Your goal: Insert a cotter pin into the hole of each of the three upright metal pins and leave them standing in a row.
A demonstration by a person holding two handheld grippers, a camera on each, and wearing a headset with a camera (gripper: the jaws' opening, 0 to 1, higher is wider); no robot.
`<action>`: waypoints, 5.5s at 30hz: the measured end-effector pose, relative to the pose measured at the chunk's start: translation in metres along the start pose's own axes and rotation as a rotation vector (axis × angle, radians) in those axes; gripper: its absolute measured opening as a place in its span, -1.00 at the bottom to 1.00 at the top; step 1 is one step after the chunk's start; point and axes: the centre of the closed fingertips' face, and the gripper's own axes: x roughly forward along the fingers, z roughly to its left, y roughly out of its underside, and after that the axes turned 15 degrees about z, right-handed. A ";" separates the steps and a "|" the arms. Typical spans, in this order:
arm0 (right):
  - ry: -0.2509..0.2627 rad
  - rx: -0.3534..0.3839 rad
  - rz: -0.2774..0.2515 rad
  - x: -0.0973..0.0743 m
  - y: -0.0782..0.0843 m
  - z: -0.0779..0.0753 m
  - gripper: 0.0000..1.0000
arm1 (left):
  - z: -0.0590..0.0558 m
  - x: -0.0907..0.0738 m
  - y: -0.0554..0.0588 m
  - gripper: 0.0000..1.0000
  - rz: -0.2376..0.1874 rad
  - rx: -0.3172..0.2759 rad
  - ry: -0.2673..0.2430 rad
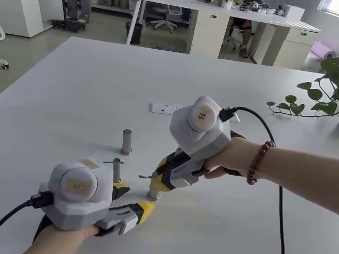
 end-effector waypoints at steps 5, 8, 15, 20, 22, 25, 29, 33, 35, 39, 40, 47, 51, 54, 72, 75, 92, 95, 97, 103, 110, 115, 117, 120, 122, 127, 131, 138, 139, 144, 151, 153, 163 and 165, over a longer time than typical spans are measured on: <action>0.000 0.016 -0.002 0.000 0.000 -0.001 -0.82 | 0.000 -0.003 0.000 -0.23 -0.004 0.000 0.004; -0.004 0.022 -0.003 0.001 0.000 -0.001 -0.82 | 0.000 -0.005 0.000 -0.23 -0.008 -0.009 0.009; -0.004 0.006 -0.007 0.002 -0.001 0.000 -0.81 | -0.002 -0.012 -0.001 -0.23 -0.020 -0.008 0.021; -0.001 0.003 -0.007 0.001 -0.001 0.000 -0.82 | -0.001 -0.018 0.000 -0.23 -0.025 -0.008 0.020; 0.001 -0.001 -0.009 0.001 -0.002 0.000 -0.83 | 0.000 -0.021 0.001 -0.23 -0.025 -0.003 0.018; 0.000 0.004 -0.011 0.001 -0.002 -0.001 -0.83 | 0.001 -0.026 0.002 -0.21 -0.026 0.003 0.016; 0.004 0.000 -0.005 0.000 0.000 -0.007 -0.83 | 0.003 -0.035 0.002 -0.21 -0.036 0.028 0.000; 0.004 -0.019 0.008 -0.001 0.002 -0.011 -0.84 | 0.006 -0.041 0.002 -0.20 -0.040 0.046 -0.001; 0.007 -0.024 0.013 -0.002 0.003 -0.013 -0.84 | 0.007 -0.043 0.002 -0.20 -0.041 0.048 -0.001; 0.007 -0.016 0.009 -0.002 0.003 -0.018 -0.84 | 0.009 -0.046 0.004 -0.19 -0.039 0.047 0.002; 0.004 -0.011 0.008 -0.002 0.003 -0.019 -0.84 | 0.009 -0.047 0.004 -0.19 -0.039 0.048 0.003; 0.011 -0.022 0.005 -0.003 -0.001 -0.024 -0.84 | 0.008 -0.053 0.005 -0.17 -0.047 0.038 0.000; 0.017 -0.032 0.008 -0.003 -0.003 -0.027 -0.84 | 0.008 -0.056 0.005 -0.17 -0.051 0.044 -0.016; 0.016 -0.028 0.009 -0.001 -0.004 -0.028 -0.84 | 0.008 -0.057 0.005 -0.17 -0.055 0.035 -0.016; -0.018 -0.013 0.010 0.004 -0.005 -0.031 -0.83 | 0.010 -0.057 0.010 -0.18 -0.045 0.017 -0.013; -0.015 -0.032 0.008 0.004 -0.006 -0.030 -0.82 | 0.012 -0.058 0.010 -0.19 -0.047 0.016 -0.021; -0.035 0.013 -0.036 0.000 -0.009 -0.026 -0.67 | 0.015 -0.063 0.007 -0.14 -0.058 0.013 -0.031; -0.033 0.024 -0.058 -0.005 -0.012 -0.028 -0.63 | 0.015 -0.064 0.007 -0.13 -0.060 0.013 -0.031; -0.035 0.040 -0.078 -0.009 -0.015 -0.030 -0.61 | 0.015 -0.065 0.008 -0.12 -0.059 0.016 -0.030; -0.023 0.163 -0.195 -0.025 -0.038 -0.037 -0.46 | 0.014 -0.068 0.007 -0.10 -0.063 0.019 -0.029; 0.024 0.239 -0.274 -0.029 -0.055 -0.054 -0.41 | 0.015 -0.071 0.005 -0.06 -0.071 0.015 -0.032; 0.074 0.239 -0.285 -0.023 -0.063 -0.063 -0.44 | 0.017 -0.074 0.006 -0.04 -0.076 0.014 -0.031; 0.077 0.239 -0.308 -0.022 -0.069 -0.065 -0.47 | 0.017 -0.074 0.007 -0.01 -0.075 0.012 -0.026; 0.071 0.246 -0.309 -0.016 -0.072 -0.068 -0.45 | 0.018 -0.075 0.009 0.03 -0.070 0.013 -0.024; 0.084 0.238 -0.307 -0.013 -0.075 -0.071 -0.46 | 0.018 -0.076 0.010 0.05 -0.074 0.011 -0.020; 0.097 0.248 -0.306 -0.003 -0.079 -0.081 -0.43 | 0.017 -0.078 0.010 0.08 -0.085 -0.001 -0.009; 0.108 0.260 -0.307 0.005 -0.082 -0.089 -0.42 | 0.016 -0.078 0.011 0.08 -0.084 -0.003 -0.005; 0.117 0.248 -0.298 0.013 -0.085 -0.100 -0.50 | 0.018 -0.080 0.010 0.08 -0.097 -0.011 -0.003; 0.116 0.250 -0.290 0.016 -0.085 -0.102 -0.50 | 0.018 -0.080 0.010 0.08 -0.099 -0.014 -0.002; 0.125 0.257 -0.289 0.021 -0.086 -0.112 -0.52 | 0.017 -0.079 0.007 0.08 -0.109 -0.033 0.005; 0.128 0.243 -0.252 0.032 -0.081 -0.110 -0.61 | 0.017 -0.077 0.007 0.08 -0.108 -0.038 0.007; 0.128 0.249 -0.253 0.034 -0.080 -0.112 -0.64 | 0.017 -0.077 0.008 0.08 -0.104 -0.038 0.006; 0.111 0.226 -0.265 0.038 -0.086 -0.109 -0.76 | 0.020 -0.076 0.012 0.07 -0.086 -0.042 -0.002; 0.113 0.214 -0.265 0.037 -0.088 -0.108 -0.82 | 0.020 -0.076 0.013 0.07 -0.085 -0.042 -0.003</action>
